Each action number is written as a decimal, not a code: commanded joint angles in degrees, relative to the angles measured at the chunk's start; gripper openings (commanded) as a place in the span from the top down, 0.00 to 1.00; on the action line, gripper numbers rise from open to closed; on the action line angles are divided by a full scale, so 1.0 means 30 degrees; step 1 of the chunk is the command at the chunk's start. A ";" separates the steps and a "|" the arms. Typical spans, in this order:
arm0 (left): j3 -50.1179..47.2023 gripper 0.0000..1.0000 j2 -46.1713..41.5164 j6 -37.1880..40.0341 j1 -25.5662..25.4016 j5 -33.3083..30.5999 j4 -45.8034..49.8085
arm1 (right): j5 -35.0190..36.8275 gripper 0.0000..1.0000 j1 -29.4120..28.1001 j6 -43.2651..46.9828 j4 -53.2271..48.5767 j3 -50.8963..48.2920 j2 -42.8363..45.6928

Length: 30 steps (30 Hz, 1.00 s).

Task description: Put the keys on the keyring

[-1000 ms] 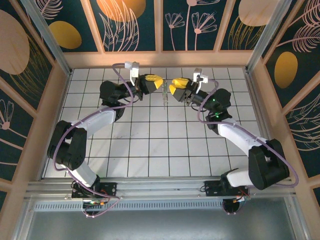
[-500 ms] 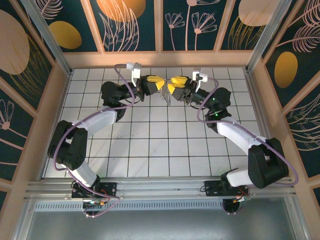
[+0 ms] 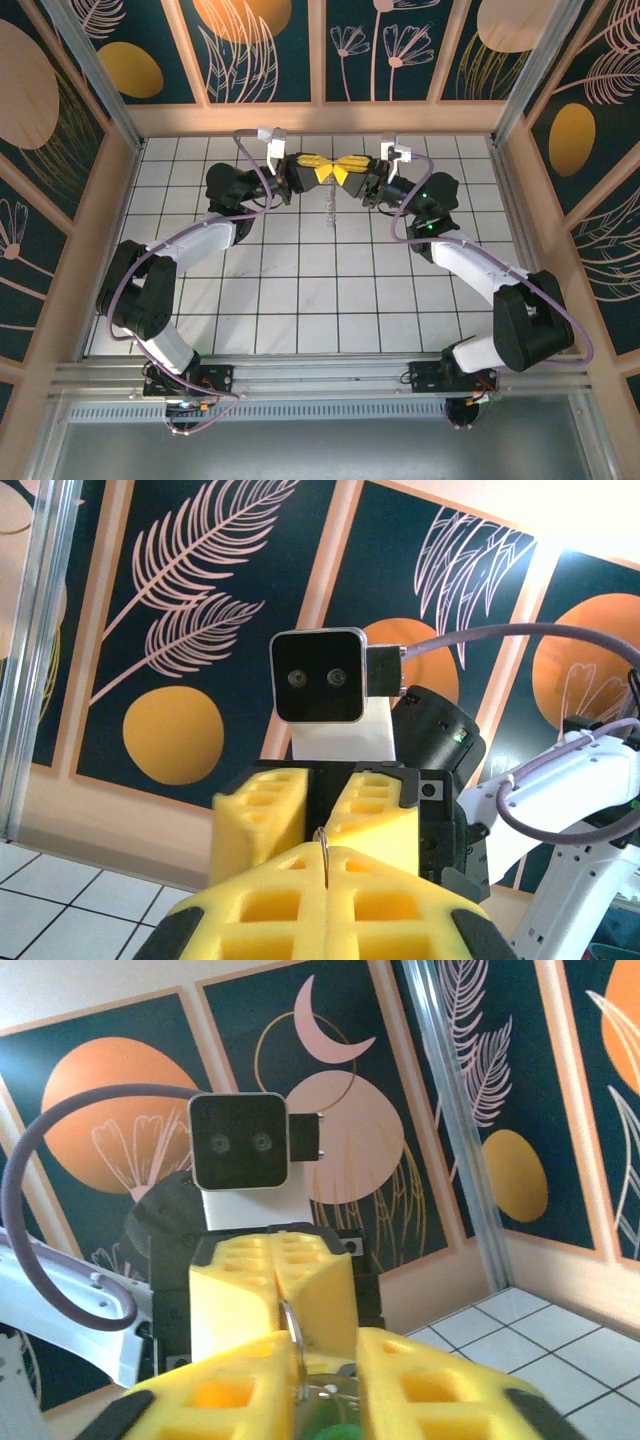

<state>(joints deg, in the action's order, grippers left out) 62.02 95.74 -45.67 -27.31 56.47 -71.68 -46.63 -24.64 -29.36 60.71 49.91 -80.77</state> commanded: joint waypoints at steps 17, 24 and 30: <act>0.0361 1.00 0.0157 0.0513 -0.0271 -0.0041 -0.0218 | -0.2651 1.00 -0.0333 0.0507 0.0161 0.1077 0.0011; 0.0362 1.00 0.0047 0.0715 -0.0272 -0.0332 0.0055 | -0.2798 1.00 -0.0172 0.0990 -0.0138 0.0547 0.0798; 0.0391 1.00 -0.0175 0.1300 -0.0272 -0.0565 0.0740 | -0.4114 1.00 -0.0150 0.1578 -0.0854 0.0529 0.1481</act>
<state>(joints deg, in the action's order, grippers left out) 62.04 95.74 -43.81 -27.57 56.55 -71.35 -51.75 -24.18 -26.87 57.52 51.37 -79.53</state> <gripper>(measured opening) 0.044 0.047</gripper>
